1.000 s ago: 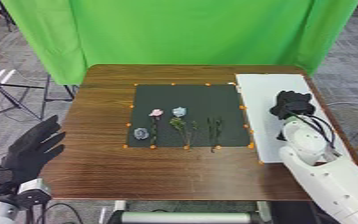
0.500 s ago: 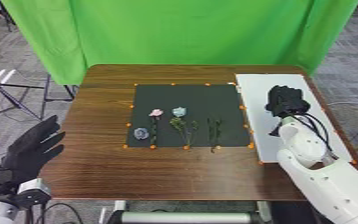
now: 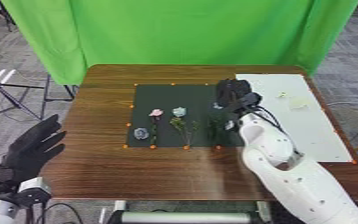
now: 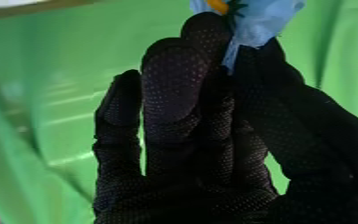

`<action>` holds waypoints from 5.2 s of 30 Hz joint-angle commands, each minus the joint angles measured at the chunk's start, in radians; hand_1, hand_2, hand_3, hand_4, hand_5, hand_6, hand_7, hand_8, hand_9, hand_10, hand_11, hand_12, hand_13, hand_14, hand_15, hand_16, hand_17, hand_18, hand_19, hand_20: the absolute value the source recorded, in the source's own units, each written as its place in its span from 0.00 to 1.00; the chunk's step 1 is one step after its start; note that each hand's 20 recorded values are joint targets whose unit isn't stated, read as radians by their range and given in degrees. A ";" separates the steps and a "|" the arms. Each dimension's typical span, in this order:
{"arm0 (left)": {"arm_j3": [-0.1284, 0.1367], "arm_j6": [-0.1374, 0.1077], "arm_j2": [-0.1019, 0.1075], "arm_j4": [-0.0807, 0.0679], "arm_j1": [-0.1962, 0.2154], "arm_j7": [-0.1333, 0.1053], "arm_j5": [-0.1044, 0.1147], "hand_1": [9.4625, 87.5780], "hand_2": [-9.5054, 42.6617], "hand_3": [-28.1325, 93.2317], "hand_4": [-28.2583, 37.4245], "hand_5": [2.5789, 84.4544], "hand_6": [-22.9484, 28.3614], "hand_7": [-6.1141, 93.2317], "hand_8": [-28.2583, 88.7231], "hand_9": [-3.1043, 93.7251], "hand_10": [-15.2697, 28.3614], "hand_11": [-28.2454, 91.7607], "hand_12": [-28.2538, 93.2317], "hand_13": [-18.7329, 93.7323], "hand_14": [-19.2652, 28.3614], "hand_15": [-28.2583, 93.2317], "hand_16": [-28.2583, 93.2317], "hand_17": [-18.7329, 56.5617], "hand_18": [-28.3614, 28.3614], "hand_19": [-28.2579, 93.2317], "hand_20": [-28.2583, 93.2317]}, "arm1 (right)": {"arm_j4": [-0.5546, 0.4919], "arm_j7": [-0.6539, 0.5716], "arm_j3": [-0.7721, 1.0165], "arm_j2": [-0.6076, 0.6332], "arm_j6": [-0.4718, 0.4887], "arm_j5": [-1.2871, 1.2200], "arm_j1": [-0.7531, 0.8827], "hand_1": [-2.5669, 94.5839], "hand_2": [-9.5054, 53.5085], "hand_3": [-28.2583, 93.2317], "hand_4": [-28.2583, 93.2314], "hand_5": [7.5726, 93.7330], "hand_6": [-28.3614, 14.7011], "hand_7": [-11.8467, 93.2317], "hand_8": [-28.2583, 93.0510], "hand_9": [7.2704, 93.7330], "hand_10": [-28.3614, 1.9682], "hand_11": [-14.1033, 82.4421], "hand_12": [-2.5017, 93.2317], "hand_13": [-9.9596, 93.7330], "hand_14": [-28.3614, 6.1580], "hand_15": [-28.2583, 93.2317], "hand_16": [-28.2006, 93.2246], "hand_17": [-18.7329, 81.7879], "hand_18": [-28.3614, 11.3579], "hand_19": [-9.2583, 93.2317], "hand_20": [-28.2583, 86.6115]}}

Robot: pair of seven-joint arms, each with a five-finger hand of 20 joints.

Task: Arrange flowers

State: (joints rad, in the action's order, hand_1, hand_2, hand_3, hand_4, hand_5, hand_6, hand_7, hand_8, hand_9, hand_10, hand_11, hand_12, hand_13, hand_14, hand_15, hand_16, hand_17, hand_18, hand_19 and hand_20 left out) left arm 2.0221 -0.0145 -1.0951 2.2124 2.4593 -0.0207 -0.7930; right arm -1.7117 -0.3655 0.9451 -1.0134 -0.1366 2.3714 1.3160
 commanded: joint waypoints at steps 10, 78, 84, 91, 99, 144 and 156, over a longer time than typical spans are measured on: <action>-0.002 -0.003 0.004 -0.001 0.007 0.007 0.004 0.18 0.15 0.81 0.00 0.27 0.48 0.25 0.16 0.23 0.57 0.36 0.38 0.29 0.66 0.40 0.28 0.09 0.82 0.52 0.31 | 0.010 0.049 -0.075 -0.115 0.052 0.003 0.001 0.55 0.00 0.92 0.00 0.69 0.72 0.62 0.20 0.90 0.79 0.33 0.56 0.83 0.85 0.64 0.60 0.45 0.28 0.81 0.67; 0.002 -0.008 -0.018 0.005 0.022 -0.005 -0.001 0.18 0.16 0.81 0.00 0.27 0.48 0.25 0.16 0.23 0.57 0.36 0.37 0.29 0.66 0.40 0.28 0.09 0.82 0.53 0.31 | 0.129 -0.282 0.138 0.118 0.200 0.101 -0.027 0.32 0.02 0.97 0.02 0.29 0.57 0.39 0.12 0.29 0.41 0.41 0.30 0.39 0.48 0.57 0.38 0.25 0.20 0.70 0.65; 0.004 -0.006 -0.019 0.004 0.018 -0.009 -0.001 0.18 0.16 0.81 0.00 0.27 0.48 0.25 0.16 0.23 0.57 0.36 0.37 0.30 0.66 0.40 0.28 0.09 0.82 0.53 0.31 | 0.188 -0.357 0.161 0.157 0.232 0.066 -0.022 0.32 0.02 0.97 0.02 0.21 0.51 0.35 0.14 0.20 0.36 0.33 0.30 0.32 0.39 0.46 0.41 0.22 0.20 0.65 0.55; 0.002 -0.005 -0.018 0.004 0.014 -0.007 -0.002 0.18 0.16 0.81 0.00 0.27 0.48 0.25 0.16 0.23 0.57 0.36 0.37 0.29 0.66 0.40 0.28 0.09 0.82 0.52 0.31 | 0.243 -0.304 0.180 0.159 0.248 0.023 -0.025 0.32 0.02 0.97 0.02 0.17 0.48 0.31 0.16 0.19 0.37 0.26 0.30 0.37 0.37 0.34 0.42 0.24 0.21 0.61 0.46; 0.006 -0.010 -0.017 0.006 0.017 -0.008 0.000 0.18 0.16 0.81 0.00 0.27 0.48 0.25 0.16 0.23 0.57 0.36 0.37 0.29 0.66 0.40 0.28 0.09 0.82 0.53 0.31 | 0.251 -0.232 0.183 0.161 0.166 0.019 0.003 0.40 0.03 0.96 0.01 0.43 0.62 0.43 0.11 0.52 0.62 0.41 0.26 0.66 0.67 0.53 0.41 0.34 0.27 0.72 0.51; -0.007 0.007 0.003 -0.007 -0.005 0.015 0.002 0.18 0.16 0.81 0.00 0.27 0.48 0.25 0.16 0.23 0.57 0.36 0.37 0.29 0.66 0.40 0.28 0.09 0.82 0.53 0.31 | 0.191 0.025 -0.082 -0.010 0.033 0.183 -0.101 0.49 0.00 0.89 0.00 0.61 0.71 0.63 0.22 0.81 0.75 0.34 0.55 0.80 0.83 0.60 0.57 0.43 0.29 0.80 0.65; -0.004 0.007 0.002 -0.007 -0.002 0.011 0.003 0.18 0.16 0.81 0.00 0.28 0.48 0.25 0.16 0.23 0.57 0.36 0.37 0.30 0.66 0.40 0.28 0.09 0.82 0.53 0.31 | 0.161 0.021 -0.053 0.003 0.096 0.176 -0.085 0.35 0.00 0.93 0.00 0.56 0.70 0.53 0.16 0.64 0.65 0.53 0.32 0.70 0.72 0.66 0.44 0.37 0.26 0.78 0.67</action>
State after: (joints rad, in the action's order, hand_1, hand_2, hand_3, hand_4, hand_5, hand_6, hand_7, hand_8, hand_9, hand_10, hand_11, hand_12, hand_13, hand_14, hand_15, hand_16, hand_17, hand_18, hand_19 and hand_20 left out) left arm 2.0161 -0.0121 -1.0887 2.2062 2.4476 -0.0112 -0.7928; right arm -1.5267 -0.3437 0.8747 -1.0235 -0.0839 2.5409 1.2251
